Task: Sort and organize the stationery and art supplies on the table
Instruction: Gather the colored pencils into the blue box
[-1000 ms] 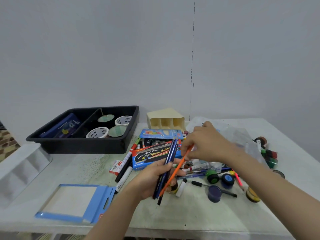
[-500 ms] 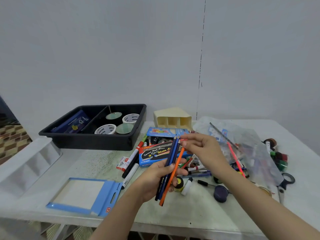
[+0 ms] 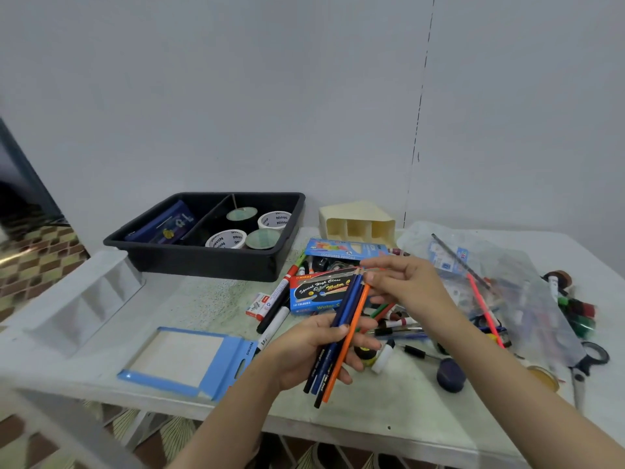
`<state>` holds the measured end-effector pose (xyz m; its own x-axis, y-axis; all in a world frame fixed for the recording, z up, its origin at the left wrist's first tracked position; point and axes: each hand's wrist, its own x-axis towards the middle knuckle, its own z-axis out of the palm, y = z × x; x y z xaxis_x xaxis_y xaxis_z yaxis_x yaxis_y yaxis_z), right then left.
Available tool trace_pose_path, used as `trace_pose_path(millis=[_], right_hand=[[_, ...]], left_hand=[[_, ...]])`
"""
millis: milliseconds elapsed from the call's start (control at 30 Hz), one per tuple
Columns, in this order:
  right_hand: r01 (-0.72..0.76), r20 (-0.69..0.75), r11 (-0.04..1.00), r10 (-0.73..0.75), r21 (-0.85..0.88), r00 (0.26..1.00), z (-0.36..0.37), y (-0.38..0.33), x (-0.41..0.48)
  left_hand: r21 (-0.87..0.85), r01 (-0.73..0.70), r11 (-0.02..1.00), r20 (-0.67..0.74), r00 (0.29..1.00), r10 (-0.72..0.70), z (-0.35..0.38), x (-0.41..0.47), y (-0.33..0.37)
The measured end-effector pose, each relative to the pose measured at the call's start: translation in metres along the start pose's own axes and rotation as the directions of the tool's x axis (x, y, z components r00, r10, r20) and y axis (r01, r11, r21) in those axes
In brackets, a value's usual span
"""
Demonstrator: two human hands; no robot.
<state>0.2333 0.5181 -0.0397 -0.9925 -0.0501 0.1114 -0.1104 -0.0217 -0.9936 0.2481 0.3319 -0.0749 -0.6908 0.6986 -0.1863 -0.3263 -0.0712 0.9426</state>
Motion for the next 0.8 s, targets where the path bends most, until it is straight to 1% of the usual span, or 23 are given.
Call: trace_pose_path(millis=[133, 267, 367, 467, 533, 633, 700, 733, 800], right_hand=[[-0.037, 0.057, 0.999, 0.037, -0.005, 0.998, 0.015, 0.005, 0.002], [-0.040, 0.130, 0.998, 0.045, -0.041, 0.990, 0.034, 0.005, 0.006], [-0.060, 0.157, 0.998, 0.063, -0.020, 0.986, 0.052, 0.002, 0.009], [-0.087, 0.187, 0.996, 0.086, -0.003, 0.979, 0.070, 0.002, 0.015], [-0.101, 0.182, 0.995, 0.097, 0.010, 0.978, 0.085, 0.004, 0.020], [-0.126, 0.149, 0.990, 0.116, 0.063, 0.982, 0.111, 0.008, 0.027], [-0.143, 0.124, 0.985, 0.131, 0.094, 0.984, 0.129, 0.013, 0.031], [-0.154, 0.107, 0.982, 0.142, 0.111, 0.984, 0.137, 0.015, 0.032], [-0.170, 0.062, 0.974, 0.163, 0.148, 0.985, 0.152, 0.019, 0.035]], left_hand=[[0.011, -0.001, 1.000, 0.007, 1.000, 0.001, -0.012, -0.008, -0.003], [0.012, 0.013, 1.000, -0.030, 0.999, -0.012, -0.026, -0.018, -0.002], [0.029, 0.025, 0.999, -0.041, 0.999, -0.024, -0.043, -0.029, 0.001], [0.037, -0.006, 0.999, -0.098, 0.995, 0.009, -0.064, -0.043, 0.006], [0.046, -0.032, 0.998, -0.148, 0.988, 0.039, -0.080, -0.053, 0.010], [0.069, -0.009, 0.998, -0.162, 0.987, 0.020, -0.104, -0.067, 0.019], [0.137, 0.006, 0.991, -0.174, 0.985, 0.018, -0.121, -0.078, 0.024], [0.187, 0.012, 0.982, -0.207, 0.978, 0.028, -0.130, -0.083, 0.025], [0.283, 0.023, 0.959, -0.334, 0.939, 0.076, -0.150, -0.094, 0.026]])
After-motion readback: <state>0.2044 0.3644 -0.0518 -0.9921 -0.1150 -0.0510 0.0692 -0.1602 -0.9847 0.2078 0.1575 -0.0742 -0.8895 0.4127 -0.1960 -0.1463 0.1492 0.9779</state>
